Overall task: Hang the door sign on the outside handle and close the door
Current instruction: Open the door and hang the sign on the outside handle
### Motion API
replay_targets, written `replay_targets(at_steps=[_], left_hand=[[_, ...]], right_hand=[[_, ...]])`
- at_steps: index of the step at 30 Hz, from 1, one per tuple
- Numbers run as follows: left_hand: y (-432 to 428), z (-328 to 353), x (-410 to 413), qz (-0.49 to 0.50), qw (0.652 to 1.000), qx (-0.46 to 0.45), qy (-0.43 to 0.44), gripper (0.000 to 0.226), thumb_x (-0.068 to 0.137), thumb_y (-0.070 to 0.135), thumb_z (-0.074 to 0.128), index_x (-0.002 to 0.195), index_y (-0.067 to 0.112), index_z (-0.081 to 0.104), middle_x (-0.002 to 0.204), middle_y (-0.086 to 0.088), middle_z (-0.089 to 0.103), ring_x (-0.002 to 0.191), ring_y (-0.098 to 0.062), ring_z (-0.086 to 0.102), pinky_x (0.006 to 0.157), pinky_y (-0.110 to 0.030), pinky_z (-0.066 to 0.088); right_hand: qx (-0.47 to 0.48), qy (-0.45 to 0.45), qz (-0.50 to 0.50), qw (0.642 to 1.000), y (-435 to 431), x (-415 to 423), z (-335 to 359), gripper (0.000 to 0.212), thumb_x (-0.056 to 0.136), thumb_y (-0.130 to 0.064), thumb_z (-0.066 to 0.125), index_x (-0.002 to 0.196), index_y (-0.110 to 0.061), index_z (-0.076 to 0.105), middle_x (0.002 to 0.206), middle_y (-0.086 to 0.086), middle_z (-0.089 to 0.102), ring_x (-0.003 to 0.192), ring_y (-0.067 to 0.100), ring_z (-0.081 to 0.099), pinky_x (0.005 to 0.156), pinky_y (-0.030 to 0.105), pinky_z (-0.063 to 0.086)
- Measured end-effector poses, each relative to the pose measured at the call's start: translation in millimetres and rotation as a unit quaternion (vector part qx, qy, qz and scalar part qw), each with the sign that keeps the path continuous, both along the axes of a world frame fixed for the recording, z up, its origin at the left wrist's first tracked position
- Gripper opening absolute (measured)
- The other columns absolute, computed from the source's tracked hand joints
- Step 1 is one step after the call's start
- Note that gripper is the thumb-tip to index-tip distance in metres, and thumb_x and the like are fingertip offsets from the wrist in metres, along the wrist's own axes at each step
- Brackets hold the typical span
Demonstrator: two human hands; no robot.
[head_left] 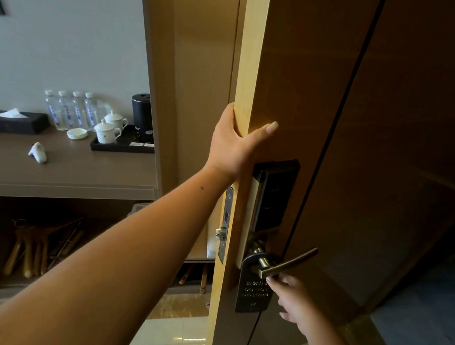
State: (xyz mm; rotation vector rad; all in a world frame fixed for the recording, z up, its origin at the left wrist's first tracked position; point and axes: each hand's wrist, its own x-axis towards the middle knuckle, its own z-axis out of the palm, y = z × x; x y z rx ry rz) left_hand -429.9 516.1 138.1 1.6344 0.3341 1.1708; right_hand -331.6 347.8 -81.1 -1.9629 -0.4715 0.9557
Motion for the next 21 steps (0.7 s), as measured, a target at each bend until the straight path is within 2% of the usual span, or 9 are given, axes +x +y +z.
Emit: replay_targets(at_steps=[4, 6, 9, 12, 15, 17, 19, 21], left_hand=[[-2, 0, 0, 0.002, 1.000, -0.003, 0.004, 0.058, 0.071, 0.040, 0.071, 0.120, 0.023, 0.044, 0.114, 0.004, 0.059, 0.105, -0.014, 0.061, 0.079, -0.021, 0.053], [-5, -1, -1, 0.006, 1.000, -0.002, 0.006, 0.060, 0.071, 0.041, 0.071, 0.121, 0.020, 0.044, 0.114, 0.003, 0.059, 0.104, -0.014, 0.061, 0.078, -0.020, 0.053], [-11, -2, -1, 0.012, 1.000, 0.000, 0.004, 0.062, 0.071, 0.044, 0.071, 0.121, 0.018, 0.045, 0.115, 0.000, 0.060, 0.103, -0.015, 0.061, 0.083, -0.025, 0.053], [-23, -4, -1, 0.015, 1.000, 0.003, -0.003, 0.060, 0.070, 0.045, 0.072, 0.117, 0.020, 0.046, 0.111, 0.003, 0.060, 0.101, -0.013, 0.061, 0.081, -0.024, 0.053], [-41, -7, -3, 0.015, 1.000, 0.005, -0.006, 0.062, 0.070, 0.049, 0.073, 0.117, 0.021, 0.046, 0.110, 0.006, 0.060, 0.101, -0.011, 0.060, 0.080, -0.023, 0.052], [-54, -7, -5, 0.006, 1.000, 0.006, -0.004, 0.067, 0.069, 0.052, 0.073, 0.120, 0.020, 0.045, 0.113, 0.004, 0.059, 0.104, -0.013, 0.059, 0.082, -0.026, 0.054], [-72, -9, -5, -0.001, 1.000, 0.010, -0.001, 0.070, 0.067, 0.056, 0.073, 0.122, 0.023, 0.043, 0.114, 0.005, 0.058, 0.105, -0.012, 0.058, 0.084, -0.030, 0.055], [-90, -11, -6, -0.008, 1.000, 0.024, 0.000, 0.068, 0.067, 0.061, 0.070, 0.120, 0.030, 0.042, 0.113, 0.012, 0.056, 0.105, -0.006, 0.056, 0.081, -0.023, 0.053]], right_hand=[[-0.059, -0.029, 0.005, 0.998, 1, -5, -1, 0.037, 0.085, -0.051, 0.052, 0.116, -0.031, 0.054, 0.111, -0.002, 0.058, 0.102, 0.019, 0.057, 0.064, 0.027, 0.050], [-0.067, -0.029, 0.000, 0.997, 2, -8, 0, 0.039, 0.087, -0.049, 0.050, 0.120, -0.028, 0.052, 0.108, -0.002, 0.058, 0.101, 0.020, 0.057, 0.063, 0.026, 0.048], [-0.068, -0.038, -0.003, 0.997, -1, -9, -1, 0.034, 0.088, -0.045, 0.050, 0.115, -0.025, 0.055, 0.088, -0.008, 0.054, 0.083, 0.015, 0.053, 0.056, 0.024, 0.046], [-0.042, 0.007, 0.000, 0.999, -14, -8, -3, 0.023, 0.086, -0.038, 0.060, 0.107, -0.033, 0.052, 0.102, -0.007, 0.060, 0.089, 0.012, 0.059, 0.058, 0.025, 0.051], [-0.031, 0.050, 0.023, 0.998, -29, -7, -5, 0.033, 0.080, -0.027, 0.070, 0.097, -0.040, 0.046, 0.103, -0.008, 0.063, 0.095, 0.012, 0.062, 0.062, 0.025, 0.055], [-0.059, 0.046, 0.018, 0.997, -37, -6, -11, 0.030, 0.080, -0.020, 0.070, 0.096, -0.033, 0.048, 0.100, -0.006, 0.064, 0.095, 0.011, 0.062, 0.063, 0.025, 0.054], [-0.087, 0.040, -0.015, 0.995, -45, -3, -18, 0.023, 0.084, -0.017, 0.065, 0.104, -0.019, 0.054, 0.095, -0.002, 0.062, 0.097, 0.012, 0.061, 0.063, 0.023, 0.054], [-0.104, 0.046, -0.058, 0.992, -55, 1, -23, 0.026, 0.090, -0.015, 0.057, 0.114, -0.006, 0.056, 0.096, 0.002, 0.061, 0.102, 0.017, 0.060, 0.056, 0.020, 0.053]])
